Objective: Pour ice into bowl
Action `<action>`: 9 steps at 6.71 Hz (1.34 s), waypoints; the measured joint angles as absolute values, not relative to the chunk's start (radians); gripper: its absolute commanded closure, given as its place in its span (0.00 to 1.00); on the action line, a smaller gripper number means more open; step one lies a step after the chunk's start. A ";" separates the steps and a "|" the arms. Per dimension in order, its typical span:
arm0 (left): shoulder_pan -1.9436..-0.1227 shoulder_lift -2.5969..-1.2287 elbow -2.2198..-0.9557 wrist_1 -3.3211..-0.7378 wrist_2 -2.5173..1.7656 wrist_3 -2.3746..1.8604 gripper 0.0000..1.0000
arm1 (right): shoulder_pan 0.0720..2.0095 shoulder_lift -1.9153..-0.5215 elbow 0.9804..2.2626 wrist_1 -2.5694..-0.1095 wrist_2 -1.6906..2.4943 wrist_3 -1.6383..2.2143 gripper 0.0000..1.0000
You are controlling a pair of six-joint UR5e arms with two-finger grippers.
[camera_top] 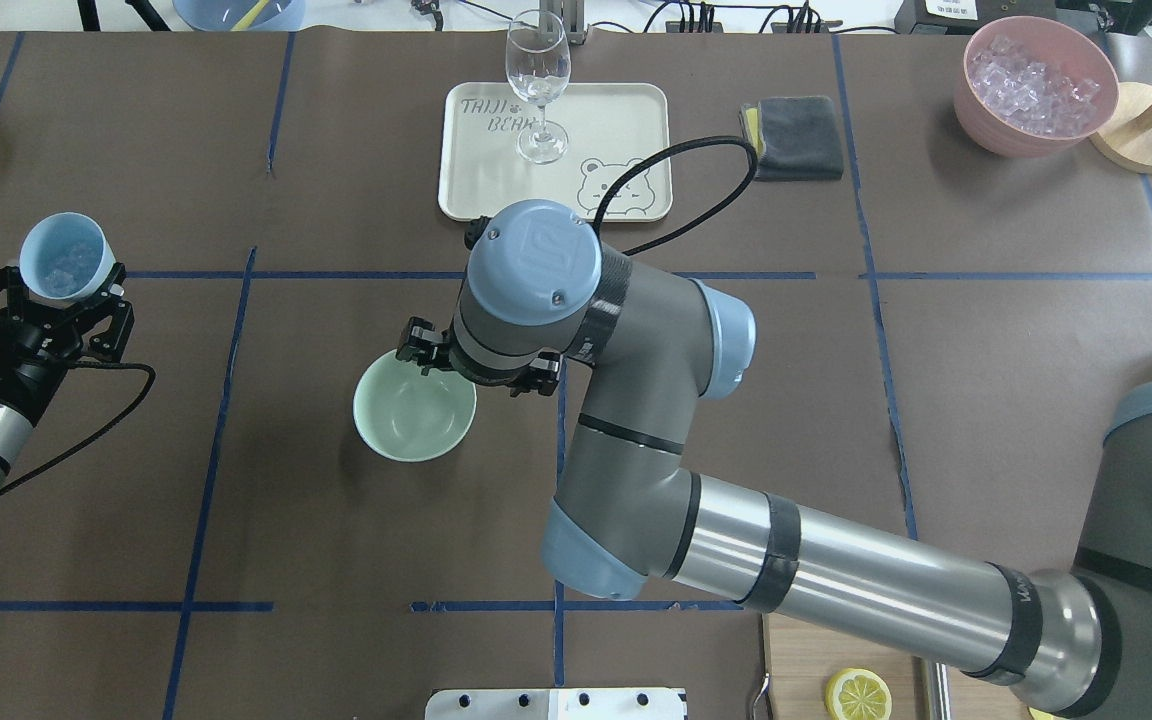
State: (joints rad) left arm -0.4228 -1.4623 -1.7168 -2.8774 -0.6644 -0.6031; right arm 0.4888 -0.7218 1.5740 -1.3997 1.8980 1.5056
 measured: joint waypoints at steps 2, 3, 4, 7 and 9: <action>-0.392 -1.527 -1.760 -2.759 -0.663 -0.609 1.00 | 0.556 -0.836 1.703 -1.426 1.955 1.497 0.00; -0.368 -1.556 -1.790 -2.675 -0.651 -0.621 1.00 | 0.583 -0.880 1.733 -1.427 1.974 1.484 0.00; -0.334 -1.585 -1.810 -2.596 -0.617 -0.642 1.00 | 0.601 -0.924 1.761 -1.425 1.983 1.456 0.00; -0.230 -1.690 -1.828 -2.296 -0.507 -0.670 1.00 | 0.622 -1.001 1.809 -1.413 1.988 1.396 0.00; -0.189 -1.719 -1.832 -2.063 -0.433 -0.653 1.00 | 0.623 -1.015 1.811 -1.411 1.986 1.384 0.00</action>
